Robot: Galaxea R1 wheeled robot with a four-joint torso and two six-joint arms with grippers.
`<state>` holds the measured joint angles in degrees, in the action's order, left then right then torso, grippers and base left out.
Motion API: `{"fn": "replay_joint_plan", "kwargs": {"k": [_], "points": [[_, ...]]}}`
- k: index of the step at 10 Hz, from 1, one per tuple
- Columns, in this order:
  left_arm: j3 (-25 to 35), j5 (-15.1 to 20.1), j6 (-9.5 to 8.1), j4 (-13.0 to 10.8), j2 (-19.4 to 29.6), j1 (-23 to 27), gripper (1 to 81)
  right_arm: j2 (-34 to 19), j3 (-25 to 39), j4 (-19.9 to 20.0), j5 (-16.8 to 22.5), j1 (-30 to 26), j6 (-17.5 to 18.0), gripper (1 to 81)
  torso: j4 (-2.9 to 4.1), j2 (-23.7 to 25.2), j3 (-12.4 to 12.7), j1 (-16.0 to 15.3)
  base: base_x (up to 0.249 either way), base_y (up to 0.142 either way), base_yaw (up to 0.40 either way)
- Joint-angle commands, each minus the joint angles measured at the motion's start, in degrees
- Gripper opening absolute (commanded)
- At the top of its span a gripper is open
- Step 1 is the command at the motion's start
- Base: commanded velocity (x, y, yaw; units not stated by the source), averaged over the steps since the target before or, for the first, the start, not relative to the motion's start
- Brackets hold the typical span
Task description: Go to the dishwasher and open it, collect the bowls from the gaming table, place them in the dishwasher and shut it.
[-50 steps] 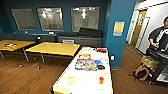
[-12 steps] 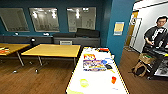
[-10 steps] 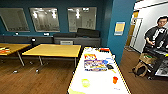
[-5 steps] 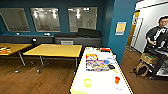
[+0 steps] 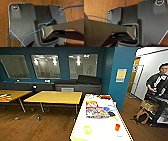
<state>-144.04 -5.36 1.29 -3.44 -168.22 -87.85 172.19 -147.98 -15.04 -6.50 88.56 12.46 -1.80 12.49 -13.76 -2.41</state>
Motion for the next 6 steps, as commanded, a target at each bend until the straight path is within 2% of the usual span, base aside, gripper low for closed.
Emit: {"fn": "replay_joint_plan", "kwargs": {"k": [1,3,4,6], "points": [[0.78,2.90,0.11,-0.52,0.51,1.84,81.1,-3.91,5.66,0.01,-0.70,-2.03,0.54,81.1,0.00,0.00,0.00,0.00,0.000,0.000,0.000],[0.96,2.82,0.11,-0.61,0.51,1.84,81.1,-10.35,14.48,0.72,-1.59,-2.64,2.57,81.1,0.00,0.00,0.00,0.00,0.000,0.000,0.000],[1.13,2.82,0.11,-0.52,0.51,1.84,81.1,-14.57,20.55,0.80,-2.99,-2.99,3.54,81.1,0.00,0.00,0.00,0.00,0.000,0.000,0.000],[1.13,2.82,0.11,-0.52,0.33,1.84,81.1,-23.32,31.93,0.72,-3.43,-4.57,6.07,81.1,0.00,0.00,0.00,0.00,0.000,0.000,0.000]]}}
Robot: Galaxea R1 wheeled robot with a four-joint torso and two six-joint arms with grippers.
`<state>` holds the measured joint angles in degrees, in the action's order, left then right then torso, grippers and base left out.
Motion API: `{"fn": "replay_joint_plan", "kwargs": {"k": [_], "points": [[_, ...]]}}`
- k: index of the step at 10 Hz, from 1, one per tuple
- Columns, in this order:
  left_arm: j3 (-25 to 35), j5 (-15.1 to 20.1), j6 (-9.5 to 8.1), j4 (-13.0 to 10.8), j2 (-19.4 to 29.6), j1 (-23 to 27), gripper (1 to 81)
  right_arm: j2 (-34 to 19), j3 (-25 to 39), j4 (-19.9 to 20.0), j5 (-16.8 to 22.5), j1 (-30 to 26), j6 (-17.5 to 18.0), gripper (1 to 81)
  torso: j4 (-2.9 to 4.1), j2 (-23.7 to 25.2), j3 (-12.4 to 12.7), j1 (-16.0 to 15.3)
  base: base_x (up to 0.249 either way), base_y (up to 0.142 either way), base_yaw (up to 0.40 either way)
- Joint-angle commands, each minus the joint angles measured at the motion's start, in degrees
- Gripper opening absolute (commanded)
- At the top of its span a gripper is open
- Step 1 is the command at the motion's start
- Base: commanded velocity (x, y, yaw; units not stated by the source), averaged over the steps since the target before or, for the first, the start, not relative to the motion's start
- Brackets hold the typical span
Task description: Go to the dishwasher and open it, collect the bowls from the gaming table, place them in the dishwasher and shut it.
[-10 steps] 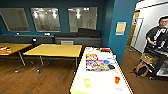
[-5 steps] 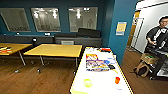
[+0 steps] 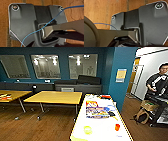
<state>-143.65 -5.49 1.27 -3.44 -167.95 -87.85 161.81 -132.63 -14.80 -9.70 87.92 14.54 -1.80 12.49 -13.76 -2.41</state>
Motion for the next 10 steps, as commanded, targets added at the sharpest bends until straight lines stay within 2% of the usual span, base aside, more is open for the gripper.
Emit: {"fn": "replay_joint_plan", "kwargs": {"k": [1,4,5,7,10], "points": [[0.74,2.94,0.05,-0.52,0.07,2.01,81.1,-17.77,22.30,0.39,-0.23,-4.98,5.40,81.1,0.00,0.00,0.00,0.00,0.000,0.000,0.000],[0.74,2.94,0.05,-0.17,-0.11,1.93,81.1,-31.99,38.71,0.47,-0.23,-9.19,7.95,81.1,0.00,0.00,0.00,0.00,0.000,0.000,0.000],[0.74,2.94,0.05,-0.08,-0.11,2.02,81.1,-35.86,43.28,0.21,-0.23,-10.42,8.22,81.1,0.00,0.00,-2.02,0.00,0.000,0.000,0.000],[0.74,2.94,0.05,0.01,-0.29,2.02,81.1,-43.87,52.27,0.29,-1.19,-12.96,8.40,81.1,0.00,0.00,-4.32,0.02,0.000,0.000,0.000],[0.74,2.94,0.05,0.10,-0.29,2.02,81.1,-53.66,61.70,2.05,-1.29,-17.98,8.40,81.1,0.00,0.00,-9.02,0.02,0.000,0.000,0.000]]}}
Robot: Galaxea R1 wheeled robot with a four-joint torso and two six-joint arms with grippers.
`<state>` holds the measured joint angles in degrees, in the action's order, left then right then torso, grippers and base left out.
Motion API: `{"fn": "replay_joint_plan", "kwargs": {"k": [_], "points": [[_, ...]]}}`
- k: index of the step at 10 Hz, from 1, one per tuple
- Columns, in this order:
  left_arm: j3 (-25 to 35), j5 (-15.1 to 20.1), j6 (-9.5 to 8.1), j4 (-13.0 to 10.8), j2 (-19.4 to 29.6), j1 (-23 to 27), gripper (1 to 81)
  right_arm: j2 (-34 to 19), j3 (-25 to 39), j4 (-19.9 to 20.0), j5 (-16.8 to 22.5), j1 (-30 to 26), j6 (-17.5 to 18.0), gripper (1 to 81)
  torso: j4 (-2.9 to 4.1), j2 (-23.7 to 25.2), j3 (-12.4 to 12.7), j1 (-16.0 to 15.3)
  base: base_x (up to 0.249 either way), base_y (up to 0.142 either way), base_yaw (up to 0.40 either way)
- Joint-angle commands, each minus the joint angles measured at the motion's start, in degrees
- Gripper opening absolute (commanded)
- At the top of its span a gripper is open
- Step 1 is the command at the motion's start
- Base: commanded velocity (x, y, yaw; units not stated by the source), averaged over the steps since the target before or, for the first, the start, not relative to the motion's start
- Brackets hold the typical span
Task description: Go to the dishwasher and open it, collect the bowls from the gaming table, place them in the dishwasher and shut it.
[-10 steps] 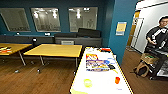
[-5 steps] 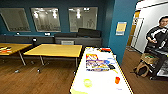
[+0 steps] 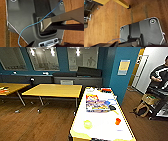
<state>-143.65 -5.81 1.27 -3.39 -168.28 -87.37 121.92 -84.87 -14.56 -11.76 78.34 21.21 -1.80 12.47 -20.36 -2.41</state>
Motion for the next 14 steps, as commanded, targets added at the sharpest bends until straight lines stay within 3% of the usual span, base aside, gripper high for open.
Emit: {"fn": "replay_joint_plan", "kwargs": {"k": [1,2,3,7,9,12,14], "points": [[0.74,3.27,0.05,0.05,-0.04,1.63,81.1,-16.05,17.27,2.33,1.21,-11.30,1.73,81.1,0.00,0.00,-4.12,0.00,0.000,0.000,0.000],[0.74,3.27,0.05,0.05,-0.04,1.63,81.1,-17.72,20.00,3.04,2.25,-14.37,1.73,81.1,0.00,0.00,-5.51,-0.02,0.000,0.000,0.000],[0.74,3.27,0.05,0.05,-0.04,1.63,81.1,-19.39,22.11,4.69,4.36,-18.22,1.73,81.1,0.00,-0.02,-4.32,-0.02,0.000,0.000,0.000],[0.65,3.27,-0.04,0.14,0.04,1.63,81.1,-23.70,28.97,9.89,17.35,-36.05,2.51,81.1,0.00,-0.07,-4.43,-0.09,0.000,0.000,0.000],[0.65,3.27,-0.04,0.05,-0.04,1.63,81.1,-25.64,29.60,9.99,25.01,-46.17,8.64,81.1,0.00,-0.09,-4.46,-0.09,0.000,0.000,0.000],[0.65,3.27,-0.13,0.14,-0.04,1.72,81.1,-25.82,26.10,9.37,32.40,-56.21,18.84,81.1,0.00,-0.11,-4.50,-0.11,0.000,0.000,0.000],[0.39,3.27,-0.30,0.14,0.04,1.72,81.1,-25.65,21.96,9.46,36.80,-60.52,22.37,81.1,0.00,-0.11,-4.50,-0.11,0.000,0.000,0.000]]}}
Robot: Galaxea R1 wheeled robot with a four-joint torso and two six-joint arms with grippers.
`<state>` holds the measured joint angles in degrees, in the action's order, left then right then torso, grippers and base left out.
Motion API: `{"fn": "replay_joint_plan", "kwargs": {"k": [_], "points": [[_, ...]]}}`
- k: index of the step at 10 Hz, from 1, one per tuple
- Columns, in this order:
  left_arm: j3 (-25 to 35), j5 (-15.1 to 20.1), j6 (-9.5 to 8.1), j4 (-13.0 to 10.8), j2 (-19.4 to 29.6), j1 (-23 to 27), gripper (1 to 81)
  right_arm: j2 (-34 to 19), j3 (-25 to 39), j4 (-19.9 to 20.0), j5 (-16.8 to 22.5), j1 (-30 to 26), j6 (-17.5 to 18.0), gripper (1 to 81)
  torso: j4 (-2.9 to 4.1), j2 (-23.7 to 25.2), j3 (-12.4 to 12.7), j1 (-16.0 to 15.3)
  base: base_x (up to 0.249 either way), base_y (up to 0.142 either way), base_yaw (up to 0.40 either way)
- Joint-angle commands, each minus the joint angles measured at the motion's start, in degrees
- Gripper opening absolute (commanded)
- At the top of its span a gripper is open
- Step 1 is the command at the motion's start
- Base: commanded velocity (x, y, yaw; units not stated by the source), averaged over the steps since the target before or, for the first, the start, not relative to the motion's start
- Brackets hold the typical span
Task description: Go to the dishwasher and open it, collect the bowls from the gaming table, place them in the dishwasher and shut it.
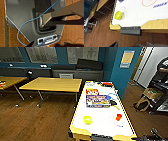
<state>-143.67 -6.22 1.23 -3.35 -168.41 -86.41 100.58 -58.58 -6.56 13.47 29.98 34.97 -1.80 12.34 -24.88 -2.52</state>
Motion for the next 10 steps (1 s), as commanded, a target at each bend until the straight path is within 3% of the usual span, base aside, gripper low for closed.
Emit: {"fn": "replay_joint_plan", "kwargs": {"k": [1,2,4,5,6,10], "points": [[0.40,3.67,-0.35,0.10,0.18,0.75,81.1,-4.05,-4.87,1.46,12.19,-13.40,9.40,81.1,0.00,0.00,-3.12,0.00,0.000,0.000,0.000],[0.58,3.67,-0.35,0.10,0.18,0.76,81.1,-3.87,-5.57,1.29,12.37,-14.54,10.55,81.1,0.00,0.00,-5.54,0.00,0.000,0.000,0.000],[0.40,3.67,-0.44,0.10,0.18,0.84,81.1,-3.78,-8.46,1.37,12.55,-16.03,12.04,81.1,0.00,0.00,-7.64,0.02,0.000,0.000,0.000],[0.40,3.67,-0.53,0.10,0.18,0.76,81.1,-3.52,-9.78,1.72,13.06,-16.82,12.22,81.1,0.00,-0.02,-4.24,0.00,0.000,0.000,0.000],[0.49,3.67,-0.53,0.10,0.09,0.92,81.1,-2.74,-10.92,1.99,14.81,-18.14,12.65,81.1,0.00,-0.05,-5.83,-0.02,0.000,0.000,0.000],[0.31,3.76,-0.62,0.19,0.18,1.10,81.1,3.77,-18.05,1.99,21.42,-26.23,15.91,81.1,0.00,-0.09,-6.66,-0.07,0.000,0.000,0.000]]}}
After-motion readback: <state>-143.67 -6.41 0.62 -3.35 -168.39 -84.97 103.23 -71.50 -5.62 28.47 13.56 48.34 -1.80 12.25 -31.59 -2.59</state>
